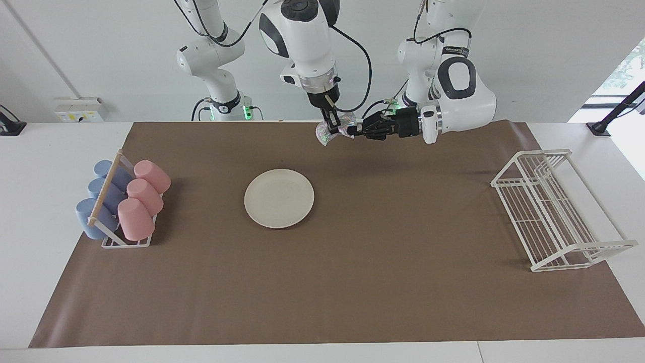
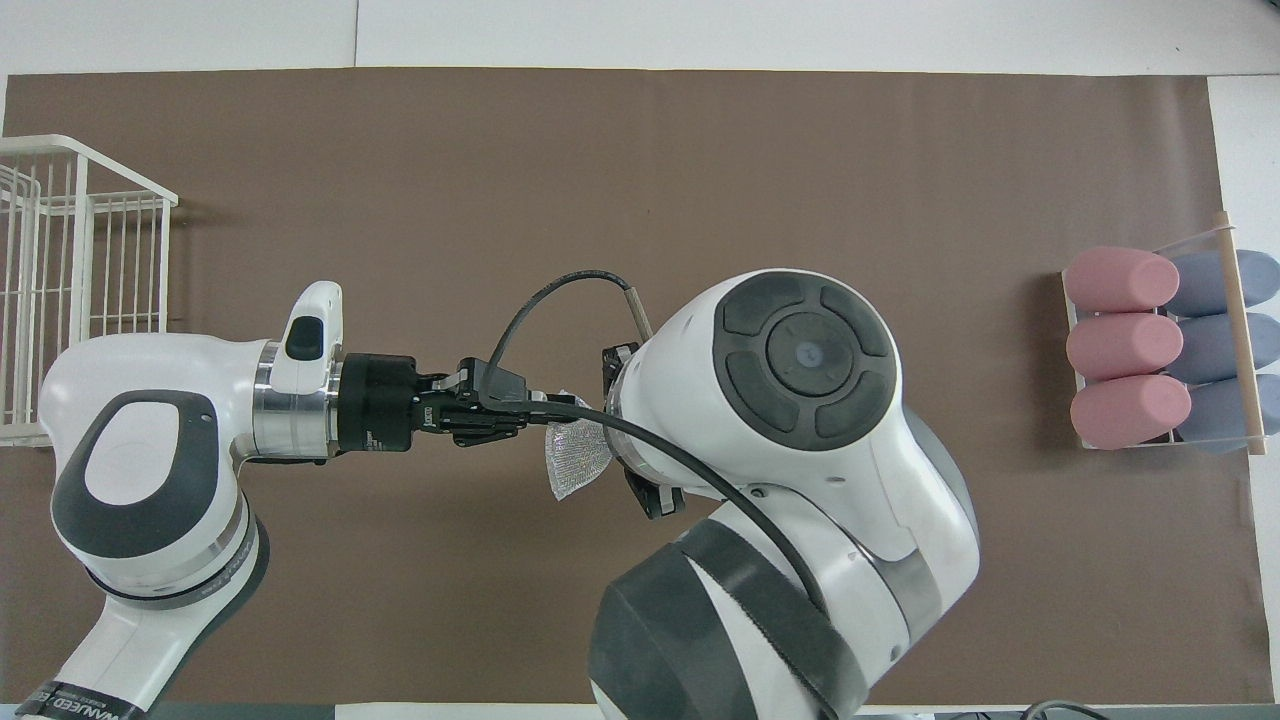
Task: Wipe plate with sponge
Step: 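Press the plate against the sponge again and rub with the right gripper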
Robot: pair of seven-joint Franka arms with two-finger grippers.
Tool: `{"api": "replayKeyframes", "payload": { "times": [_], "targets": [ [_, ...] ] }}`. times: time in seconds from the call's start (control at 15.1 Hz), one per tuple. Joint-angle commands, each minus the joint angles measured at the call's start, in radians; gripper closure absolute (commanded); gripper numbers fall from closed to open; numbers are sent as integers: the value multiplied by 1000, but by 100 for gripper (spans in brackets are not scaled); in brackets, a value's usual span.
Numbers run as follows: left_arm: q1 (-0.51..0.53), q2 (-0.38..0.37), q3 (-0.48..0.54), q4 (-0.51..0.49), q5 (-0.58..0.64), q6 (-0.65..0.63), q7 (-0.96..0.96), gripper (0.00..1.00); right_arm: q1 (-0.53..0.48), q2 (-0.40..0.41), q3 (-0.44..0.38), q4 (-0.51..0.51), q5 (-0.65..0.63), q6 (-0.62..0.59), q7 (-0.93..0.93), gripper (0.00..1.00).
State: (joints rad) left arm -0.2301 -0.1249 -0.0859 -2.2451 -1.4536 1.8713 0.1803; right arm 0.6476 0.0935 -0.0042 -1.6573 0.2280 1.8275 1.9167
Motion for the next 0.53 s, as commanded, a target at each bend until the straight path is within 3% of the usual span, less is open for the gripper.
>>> {"api": "replayKeyframes", "payload": {
  "times": [0.0,0.07,0.26,0.46],
  "targets": [
    [-12,-15,11,-10,-16,9,-18,100,-8,-14,3,-7,-33,-5,-31,22],
    [-12,-16,11,-11,-16,9,-18,100,-9,-17,3,-13,-36,-1,-36,0],
    [-11,-15,11,-11,-14,9,-19,100,-45,-35,1,-15,-42,-5,-102,0],
    [-9,-15,12,-11,-14,15,-28,100,-94,-52,1,-30,-85,-13,-308,0]
  ]
}}
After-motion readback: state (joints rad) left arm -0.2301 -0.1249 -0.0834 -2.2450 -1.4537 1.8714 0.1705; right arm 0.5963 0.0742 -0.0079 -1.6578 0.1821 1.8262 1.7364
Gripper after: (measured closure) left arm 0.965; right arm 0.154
